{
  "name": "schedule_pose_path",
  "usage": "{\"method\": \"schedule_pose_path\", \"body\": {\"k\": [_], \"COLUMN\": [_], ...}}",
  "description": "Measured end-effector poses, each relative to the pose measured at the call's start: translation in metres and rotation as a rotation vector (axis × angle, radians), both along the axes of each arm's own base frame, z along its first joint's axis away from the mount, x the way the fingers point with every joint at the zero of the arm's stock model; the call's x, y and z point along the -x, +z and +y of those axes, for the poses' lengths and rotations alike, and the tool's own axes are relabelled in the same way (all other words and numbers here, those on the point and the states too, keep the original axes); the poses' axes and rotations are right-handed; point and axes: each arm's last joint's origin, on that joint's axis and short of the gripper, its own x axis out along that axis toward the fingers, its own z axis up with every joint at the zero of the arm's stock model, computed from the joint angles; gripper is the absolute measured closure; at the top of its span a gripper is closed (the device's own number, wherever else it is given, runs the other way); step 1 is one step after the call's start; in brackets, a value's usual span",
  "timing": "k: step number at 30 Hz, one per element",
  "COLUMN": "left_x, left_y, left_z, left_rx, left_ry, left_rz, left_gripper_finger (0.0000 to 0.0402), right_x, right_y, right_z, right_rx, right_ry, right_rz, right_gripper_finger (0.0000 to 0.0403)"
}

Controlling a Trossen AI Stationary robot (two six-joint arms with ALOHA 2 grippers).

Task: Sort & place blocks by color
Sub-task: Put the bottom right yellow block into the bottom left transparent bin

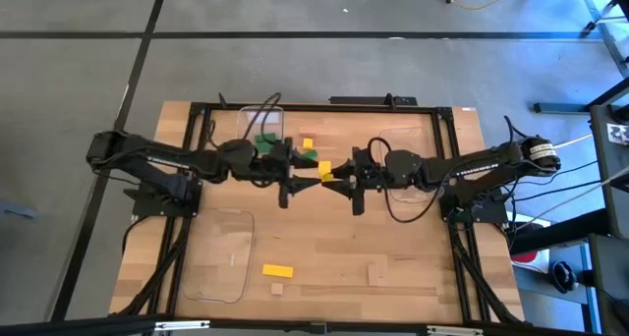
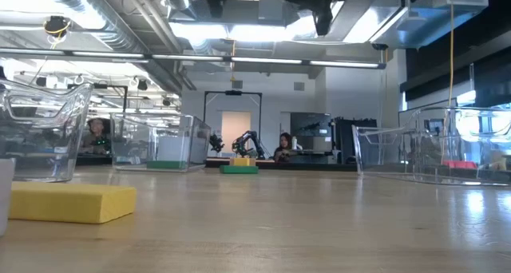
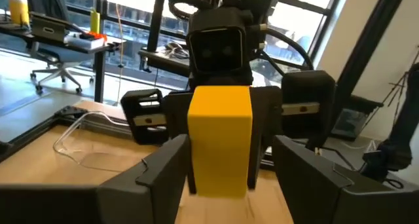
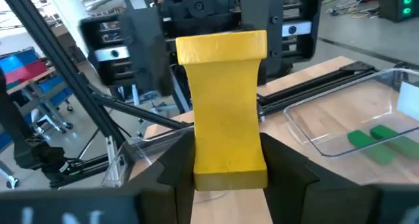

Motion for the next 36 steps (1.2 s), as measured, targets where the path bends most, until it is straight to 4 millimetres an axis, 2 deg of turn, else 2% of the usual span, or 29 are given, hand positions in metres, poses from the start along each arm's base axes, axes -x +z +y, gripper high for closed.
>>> {"method": "schedule_pose_path", "body": {"k": [6, 11, 16, 22, 30, 32, 36], "left_x": [-0.015, -0.016, -0.016, -0.016, -0.015, -0.012, 0.003], "left_y": [0.003, 0.003, 0.003, 0.003, 0.002, 0.002, 0.011], "left_z": [0.0, 0.0, 0.0, 0.0, 0.0, 0.002, 0.007], "left_rx": [0.0, -0.003, 0.002, 0.005, 0.003, 0.0, -0.007], "left_ry": [0.001, 0.004, 0.005, 0.007, 0.008, 0.009, 0.02], "left_rz": [0.008, 0.008, 0.001, 0.002, 0.026, 0.051, 0.094], "left_gripper_finger": [0.015, 0.0149, 0.0183, 0.028, 0.0282, 0.0282, 0.0282], "right_x": [0.0, 0.0, 0.0, 0.0, 0.0, 0.002, 0.012], "right_y": [0.0, 0.0, 0.0, 0.0, -0.001, -0.003, -0.001], "right_z": [0.0, 0.002, 0.002, 0.002, 0.002, 0.002, 0.0], "right_rx": [-0.001, -0.001, -0.002, -0.001, 0.003, 0.005, -0.015], "right_ry": [0.001, 0.006, 0.008, 0.007, 0.008, 0.005, -0.024], "right_rz": [0.002, 0.002, 0.002, 0.002, 0.014, 0.039, 0.111], "right_gripper_finger": [0.0269, 0.0269, 0.0269, 0.0269, 0.0266, 0.0232, 0.0131]}}
